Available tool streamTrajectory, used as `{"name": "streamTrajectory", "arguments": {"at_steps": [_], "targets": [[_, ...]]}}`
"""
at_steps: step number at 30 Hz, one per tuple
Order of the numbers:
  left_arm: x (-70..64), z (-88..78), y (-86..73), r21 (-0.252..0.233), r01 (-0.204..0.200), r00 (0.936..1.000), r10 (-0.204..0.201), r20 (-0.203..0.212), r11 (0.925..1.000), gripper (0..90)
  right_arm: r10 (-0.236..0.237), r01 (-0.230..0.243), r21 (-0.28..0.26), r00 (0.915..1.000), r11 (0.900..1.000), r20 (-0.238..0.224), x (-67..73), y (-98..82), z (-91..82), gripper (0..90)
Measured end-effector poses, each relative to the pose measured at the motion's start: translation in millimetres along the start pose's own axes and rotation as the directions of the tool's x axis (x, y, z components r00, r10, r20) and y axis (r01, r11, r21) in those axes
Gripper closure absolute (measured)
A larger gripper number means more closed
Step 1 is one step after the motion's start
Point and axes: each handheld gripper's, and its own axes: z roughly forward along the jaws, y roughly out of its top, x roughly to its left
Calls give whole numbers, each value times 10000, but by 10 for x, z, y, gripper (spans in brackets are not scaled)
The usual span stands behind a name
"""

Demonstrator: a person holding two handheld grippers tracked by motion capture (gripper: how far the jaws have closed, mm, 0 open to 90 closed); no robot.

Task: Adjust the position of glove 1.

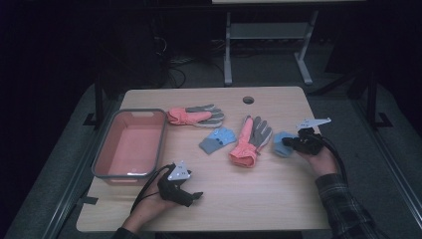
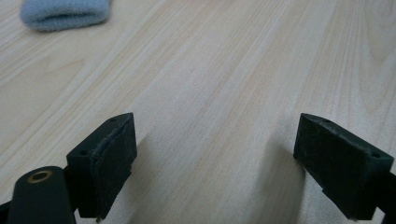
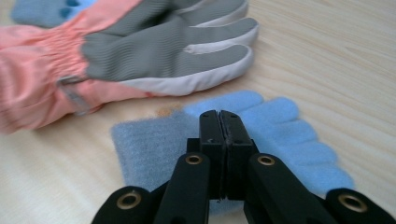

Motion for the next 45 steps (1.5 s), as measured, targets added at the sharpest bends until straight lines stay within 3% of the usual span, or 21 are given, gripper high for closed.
{"name": "streamTrajectory", "arguments": {"at_steps": [7,12,13,14,17,23,24,26,28,30,31,32,40,45], "targets": [[3,-1,2,25,-38,10000,38,8,10000,126,-302,300,-91,9994,9995,-188,174,-46,-144,890],[3,0,1,23,-39,10000,39,10,10000,126,-729,726,-72,9949,9973,-693,461,-128,-264,890],[3,0,1,23,-39,10000,39,10,10000,126,-729,726,-72,9949,9973,-693,461,-128,-264,890],[2,0,2,21,-35,10000,35,9,10000,126,-832,834,-20,9914,9965,-1008,578,-159,-291,889],[1,0,2,27,-27,10000,27,6,10000,126,-1010,1023,31,9859,9947,-1337,742,-203,-304,889],[1,0,3,29,-34,10000,34,6,10000,126,-1137,1196,215,9765,9926,-1833,957,-253,-302,889],[0,0,3,33,-23,10000,23,4,10000,126,-1311,1405,312,9695,9896,-2069,1049,-269,-276,887],[1,0,3,29,-29,10000,29,8,10000,126,-1453,1550,293,9661,9875,-2135,1073,-271,-264,886],[2,0,3,30,-41,10000,41,9,10000,126,-1658,1798,354,9550,9831,-2457,1203,-255,-226,884],[1,0,3,35,-37,10000,37,14,10000,126,-1695,1846,356,9516,9822,-2565,1238,-247,-214,884],[2,1,3,31,-47,10000,47,13,10000,126,-1792,1953,317,9441,9802,-2768,1305,-234,-184,882],[2,1,3,31,-47,10000,47,13,10000,126,-1792,1953,317,9441,9802,-2768,1305,-234,-184,882],[0,3,4,3,-14,10000,14,15,10000,126,-2334,2575,274,9115,9659,-3388,1609,-163,-3,879],[1,4,3,-10,-32,10000,32,18,10000,126,-2526,2745,135,9019,9615,-3504,1738,-108,78,878]]}}
